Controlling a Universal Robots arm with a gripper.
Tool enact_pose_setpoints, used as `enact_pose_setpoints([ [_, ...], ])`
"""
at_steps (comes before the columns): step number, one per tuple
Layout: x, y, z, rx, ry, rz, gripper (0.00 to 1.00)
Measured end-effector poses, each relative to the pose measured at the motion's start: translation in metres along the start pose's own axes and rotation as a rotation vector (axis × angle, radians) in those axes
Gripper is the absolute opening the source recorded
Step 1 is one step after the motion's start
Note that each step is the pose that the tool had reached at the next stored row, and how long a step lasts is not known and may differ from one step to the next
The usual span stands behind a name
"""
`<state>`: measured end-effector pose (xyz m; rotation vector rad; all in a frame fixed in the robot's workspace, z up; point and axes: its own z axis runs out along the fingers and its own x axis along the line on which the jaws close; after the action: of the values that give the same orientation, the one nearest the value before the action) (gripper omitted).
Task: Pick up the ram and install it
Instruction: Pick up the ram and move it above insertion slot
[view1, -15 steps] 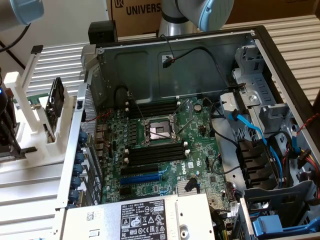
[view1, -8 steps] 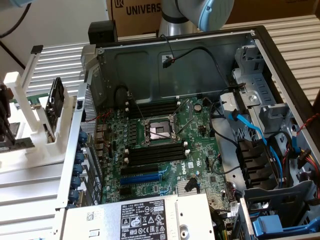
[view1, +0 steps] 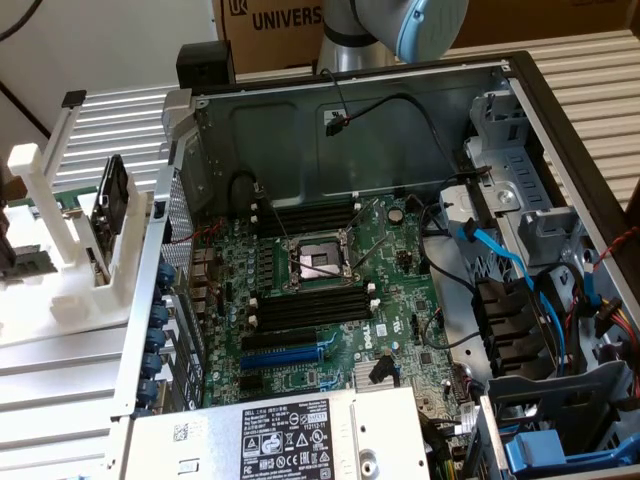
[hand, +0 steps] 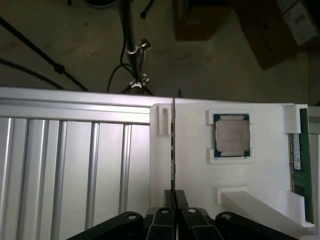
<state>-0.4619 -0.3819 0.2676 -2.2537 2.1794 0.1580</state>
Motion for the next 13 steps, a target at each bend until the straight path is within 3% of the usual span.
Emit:
enact_pose_setpoints([
  [13, -0.004, 0.0038, -0.059, 0.0009, 0.0015, 0.015, 0.12],
])
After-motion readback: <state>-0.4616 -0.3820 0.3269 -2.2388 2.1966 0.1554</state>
